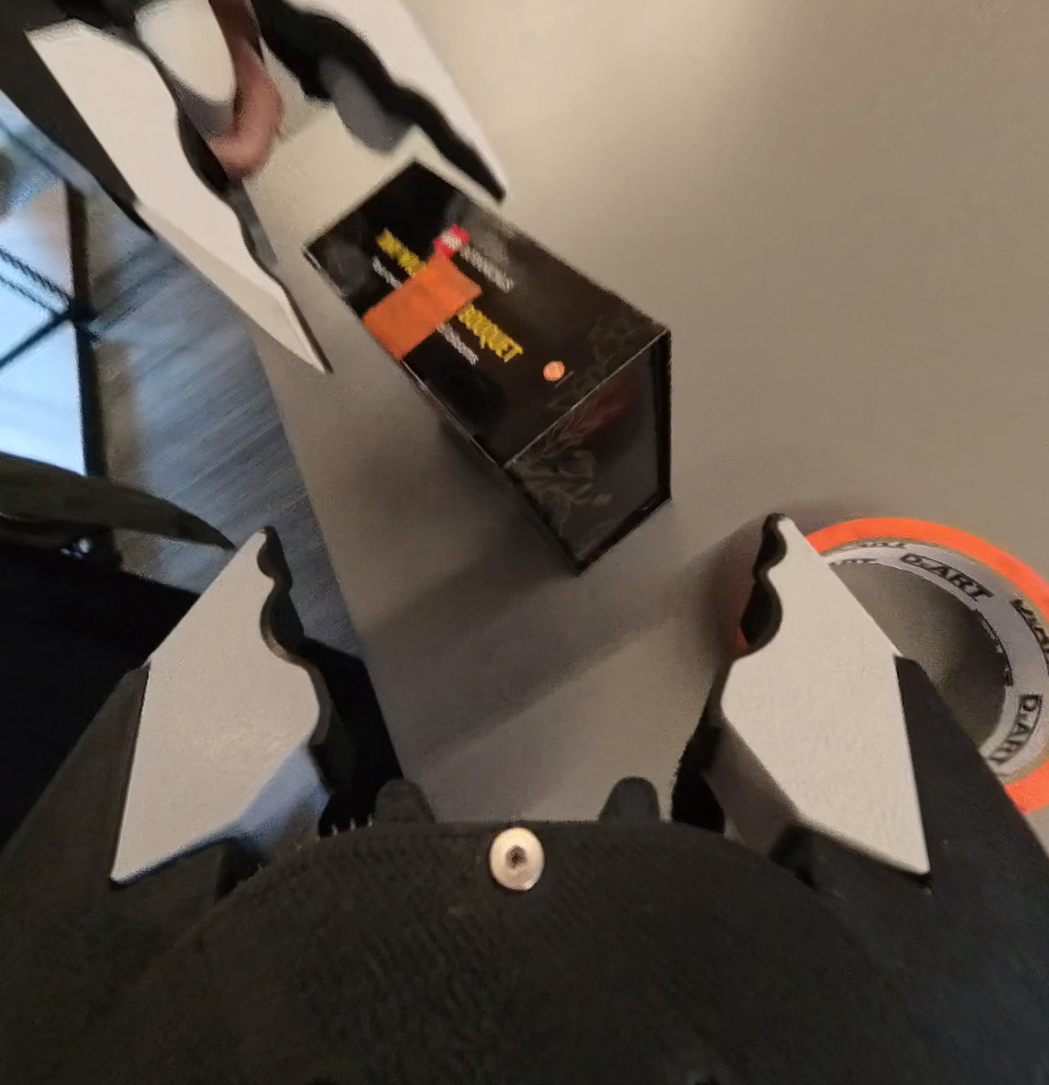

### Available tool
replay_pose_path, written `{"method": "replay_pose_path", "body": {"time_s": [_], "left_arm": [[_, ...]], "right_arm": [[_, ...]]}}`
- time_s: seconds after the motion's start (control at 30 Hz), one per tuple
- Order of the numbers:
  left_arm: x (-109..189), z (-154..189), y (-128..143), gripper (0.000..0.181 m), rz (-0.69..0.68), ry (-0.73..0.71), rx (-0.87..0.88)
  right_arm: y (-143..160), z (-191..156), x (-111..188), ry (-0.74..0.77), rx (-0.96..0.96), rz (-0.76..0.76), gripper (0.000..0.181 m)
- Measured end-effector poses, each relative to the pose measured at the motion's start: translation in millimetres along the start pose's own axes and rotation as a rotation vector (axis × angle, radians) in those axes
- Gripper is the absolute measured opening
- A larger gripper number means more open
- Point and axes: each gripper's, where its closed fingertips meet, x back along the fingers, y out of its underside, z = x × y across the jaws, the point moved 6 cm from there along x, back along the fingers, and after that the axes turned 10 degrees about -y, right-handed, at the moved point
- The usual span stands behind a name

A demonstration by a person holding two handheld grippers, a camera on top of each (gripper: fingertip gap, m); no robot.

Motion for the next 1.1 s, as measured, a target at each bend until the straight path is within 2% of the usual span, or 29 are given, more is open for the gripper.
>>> {"method": "replay_pose_path", "body": {"time_s": [0.07, 0.2, 0.23, 0.27, 0.33, 0.43, 0.53, 0.73, 0.83, 0.93, 1.03, 1.1], "left_arm": [[-0.1, -2.1, 7.8, 0.099, -0.028, -0.039, -0.001], [-9.2, 2.2, 21.0, 0.097, -0.072, -0.063, 0.025], [-13.2, 2.2, 24.5, 0.080, -0.090, -0.093, 0.034], [-16.3, 2.3, 25.5, 0.072, -0.086, -0.123, 0.048], [-20.0, 5.6, 22.2, 0.071, -0.051, -0.134, 0.075], [-21.6, 11.1, 18.9, 0.070, -0.069, -0.140, 0.065], [-15.1, 14.1, 14.5, 0.070, -0.099, -0.142, 0.135], [3.4, 28.5, -8.6, 0.074, -0.088, -0.226, 0.274], [-3.0, 37.9, -0.1, 0.069, -0.092, -0.231, 0.416], [-1.8, 44.8, 11.7, 0.078, -0.100, -0.229, 0.588], [15.5, 48.7, 18.0, 0.079, 0.018, -0.155, 0.899], [26.0, 51.6, 24.4, 0.079, 0.147, 0.018, 1.226]], "right_arm": [[3.3, 6.9, -8.6, 0.006, 0.082, -0.075, 0.147], [-3.6, 21.5, -21.7, 0.010, 0.270, -0.157, 0.127], [-5.8, 24.4, -24.9, -0.012, 0.279, -0.146, 0.124], [-7.7, 26.8, -28.0, -0.040, 0.280, -0.137, 0.122], [-13.7, 25.3, -34.2, -0.128, 0.302, -0.114, 0.109], [-17.9, 23.3, -42.7, -0.231, 0.358, -0.144, 0.102], [-25.5, 22.3, -40.0, -0.285, 0.377, -0.162, 0.098], [-57.7, 9.9, -15.2, -0.280, 0.546, -0.189, 0.094], [-48.4, 15.4, -15.9, -0.268, 0.607, -0.229, 0.095], [-42.4, 21.5, -14.5, -0.267, 0.631, -0.235, 0.094], [-38.4, 22.6, -9.8, -0.264, 0.685, -0.224, 0.094], [-31.8, 23.3, -7.8, -0.272, 0.716, -0.238, 0.094]]}}
